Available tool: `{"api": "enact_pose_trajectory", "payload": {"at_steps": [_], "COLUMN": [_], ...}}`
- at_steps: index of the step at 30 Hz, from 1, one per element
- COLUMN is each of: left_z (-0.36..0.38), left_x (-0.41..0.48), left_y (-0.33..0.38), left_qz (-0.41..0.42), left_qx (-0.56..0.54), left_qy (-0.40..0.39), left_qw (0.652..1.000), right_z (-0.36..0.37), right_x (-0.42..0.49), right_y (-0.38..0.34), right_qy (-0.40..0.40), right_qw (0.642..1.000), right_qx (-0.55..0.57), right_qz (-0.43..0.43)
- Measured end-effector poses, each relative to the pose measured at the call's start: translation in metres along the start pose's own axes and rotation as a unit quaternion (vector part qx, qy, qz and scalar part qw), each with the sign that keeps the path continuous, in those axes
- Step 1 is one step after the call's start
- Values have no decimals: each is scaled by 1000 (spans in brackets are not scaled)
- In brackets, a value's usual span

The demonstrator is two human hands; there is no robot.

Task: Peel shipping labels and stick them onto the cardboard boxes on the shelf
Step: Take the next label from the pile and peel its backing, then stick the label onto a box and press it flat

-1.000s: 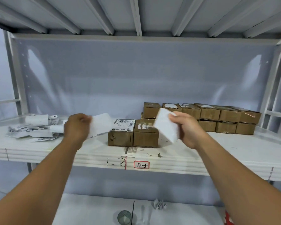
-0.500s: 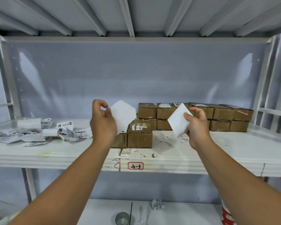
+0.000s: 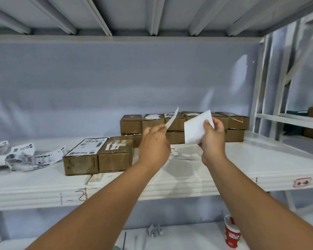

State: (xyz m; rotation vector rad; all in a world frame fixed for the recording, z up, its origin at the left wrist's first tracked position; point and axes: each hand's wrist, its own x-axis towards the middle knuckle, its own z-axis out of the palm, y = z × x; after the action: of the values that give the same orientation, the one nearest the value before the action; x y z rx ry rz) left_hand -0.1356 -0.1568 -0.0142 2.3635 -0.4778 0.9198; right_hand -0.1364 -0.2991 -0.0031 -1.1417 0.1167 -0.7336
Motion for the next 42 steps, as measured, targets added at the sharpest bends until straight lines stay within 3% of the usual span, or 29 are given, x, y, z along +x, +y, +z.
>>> {"api": "enact_pose_trajectory", "payload": {"at_steps": [7,12,16,20,22,25,28,34,42], "left_z": [62,64,55,41,25,-1,-23,-62,-95], "left_x": [3,0,-4,-4,-4,2,8,7,8], "left_y": [-5,-8,-3,-1,5,13,12,-9,-40], "left_qz": [18,38,-17,-109,-149,-176,-189,-275,-301], "left_qx": [60,-17,-190,-359,-444,-565,-560,-552,-511], "left_qy": [-228,-276,-214,-26,20,-7,28,88,136], "left_qw": [972,960,958,926,883,806,806,782,793], "right_z": [-20,-20,-12,-3,3,15,33,67,97], "right_x": [8,3,-3,-9,-17,-35,-53,-78,-90], "right_y": [3,-3,0,7,7,5,3,-2,-2], "right_qy": [62,46,1,-36,-74,-157,-208,-254,-321], "right_qw": [990,979,967,952,928,861,834,866,878], "right_qx": [-91,-122,-172,-230,-280,-362,-391,-350,-330], "right_qz": [-87,-160,-190,-201,-235,-321,-329,-253,-132]}}
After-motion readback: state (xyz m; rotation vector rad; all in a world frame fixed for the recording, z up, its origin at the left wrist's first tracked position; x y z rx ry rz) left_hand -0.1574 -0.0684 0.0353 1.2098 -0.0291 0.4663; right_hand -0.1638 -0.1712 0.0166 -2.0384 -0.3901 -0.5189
